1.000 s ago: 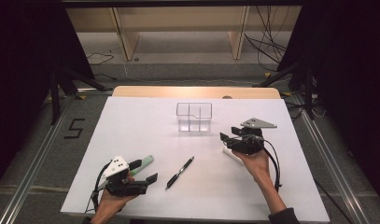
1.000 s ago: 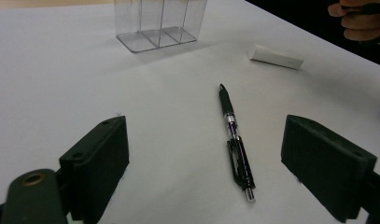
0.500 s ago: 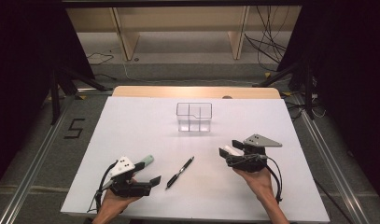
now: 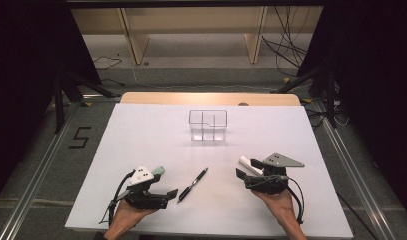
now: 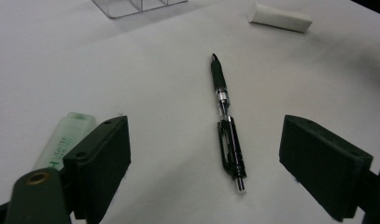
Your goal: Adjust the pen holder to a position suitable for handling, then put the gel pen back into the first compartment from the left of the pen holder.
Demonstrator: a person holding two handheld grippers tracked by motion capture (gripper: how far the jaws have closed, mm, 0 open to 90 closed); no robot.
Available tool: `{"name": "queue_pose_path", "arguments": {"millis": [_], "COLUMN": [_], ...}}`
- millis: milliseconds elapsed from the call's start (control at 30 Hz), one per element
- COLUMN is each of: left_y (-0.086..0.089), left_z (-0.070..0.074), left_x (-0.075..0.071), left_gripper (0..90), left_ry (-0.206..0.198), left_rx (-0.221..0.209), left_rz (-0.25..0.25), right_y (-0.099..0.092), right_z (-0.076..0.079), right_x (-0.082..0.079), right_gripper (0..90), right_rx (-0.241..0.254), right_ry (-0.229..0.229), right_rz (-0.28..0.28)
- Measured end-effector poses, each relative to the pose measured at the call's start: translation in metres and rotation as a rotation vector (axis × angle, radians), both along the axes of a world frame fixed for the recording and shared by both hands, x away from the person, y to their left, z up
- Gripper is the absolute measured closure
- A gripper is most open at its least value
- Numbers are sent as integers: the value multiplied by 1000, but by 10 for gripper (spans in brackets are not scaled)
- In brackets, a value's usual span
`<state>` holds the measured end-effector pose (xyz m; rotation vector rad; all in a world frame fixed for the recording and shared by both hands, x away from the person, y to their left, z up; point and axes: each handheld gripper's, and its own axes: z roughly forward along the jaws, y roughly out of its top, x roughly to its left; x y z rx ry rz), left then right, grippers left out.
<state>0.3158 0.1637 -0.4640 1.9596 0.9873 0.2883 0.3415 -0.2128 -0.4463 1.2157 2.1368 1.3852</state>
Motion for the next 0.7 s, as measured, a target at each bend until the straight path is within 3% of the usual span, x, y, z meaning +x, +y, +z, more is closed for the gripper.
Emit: {"name": "queue_pose_path", "arguments": {"millis": [267, 467, 700], "left_y": [-13, -21, -33], "left_z": [-1, 0, 2], "left_x": [6, 9, 10], "left_gripper": [172, 182, 221], "left_ry": [45, 65, 77], "left_rx": [57, 81, 143], "left_rz": [-33, -55, -80], "right_y": [-2, -5, -8], "right_z": [-4, -8, -10], "right_x": [-11, -19, -24], "right_gripper": [299, 290, 286], "right_rx": [-7, -2, -2], "right_ry": [7, 16, 23], "right_rz": [-9, -17, -23]}}
